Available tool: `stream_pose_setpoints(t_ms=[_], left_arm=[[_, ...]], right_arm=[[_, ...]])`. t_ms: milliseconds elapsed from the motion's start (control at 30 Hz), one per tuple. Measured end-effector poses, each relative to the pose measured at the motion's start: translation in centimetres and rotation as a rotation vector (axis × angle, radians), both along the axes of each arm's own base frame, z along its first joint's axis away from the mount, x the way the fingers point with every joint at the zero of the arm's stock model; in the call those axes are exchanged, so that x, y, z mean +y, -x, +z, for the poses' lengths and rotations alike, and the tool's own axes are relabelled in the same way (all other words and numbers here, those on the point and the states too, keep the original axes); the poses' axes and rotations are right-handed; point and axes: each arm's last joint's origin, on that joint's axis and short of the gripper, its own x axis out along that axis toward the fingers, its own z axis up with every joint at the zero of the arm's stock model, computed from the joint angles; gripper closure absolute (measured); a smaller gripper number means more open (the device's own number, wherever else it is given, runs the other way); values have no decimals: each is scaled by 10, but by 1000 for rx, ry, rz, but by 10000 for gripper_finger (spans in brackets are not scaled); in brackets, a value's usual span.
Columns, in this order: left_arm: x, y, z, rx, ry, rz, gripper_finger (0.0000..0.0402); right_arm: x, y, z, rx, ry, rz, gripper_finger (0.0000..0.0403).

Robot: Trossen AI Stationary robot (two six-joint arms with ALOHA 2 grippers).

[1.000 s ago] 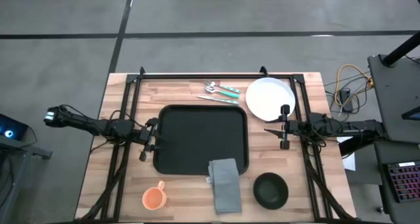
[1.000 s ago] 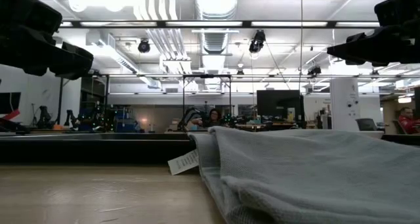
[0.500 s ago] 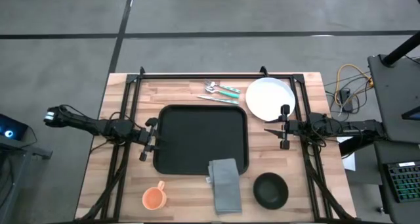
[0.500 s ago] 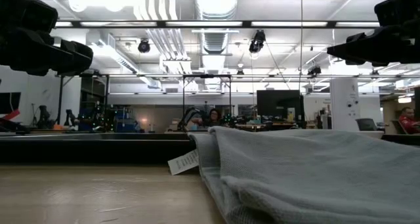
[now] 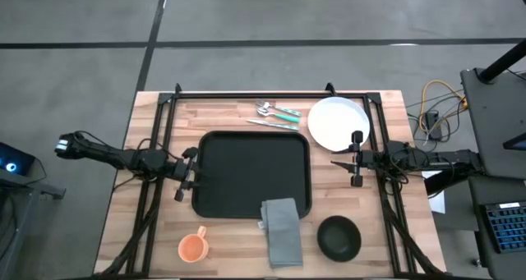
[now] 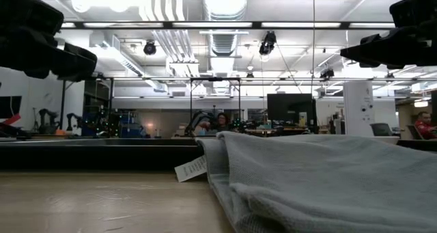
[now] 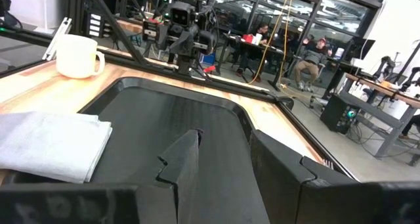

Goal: Set up tray
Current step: Put the orange cup on the black table tray

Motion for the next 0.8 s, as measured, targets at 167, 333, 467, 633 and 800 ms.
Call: stream_pose_setpoints(t_ms=[167,333,467,633,800], left_arm=[[0,0,1,-2,23,5,293],[0,-1,3,-23,27,4,293],[0,-2,15,-86,40,4,293],[-1,-3,41,-171,-19,-8,293],[0,-2,68,-245,-34,-9,293]], right_arm=[[0,0,0,0,-1,0,275],[0,0,0,0,-2,0,275],[0,0,0,0,-2,0,275],[0,0,0,0,-1,0,275],[0,0,0,0,-1,0,275]])
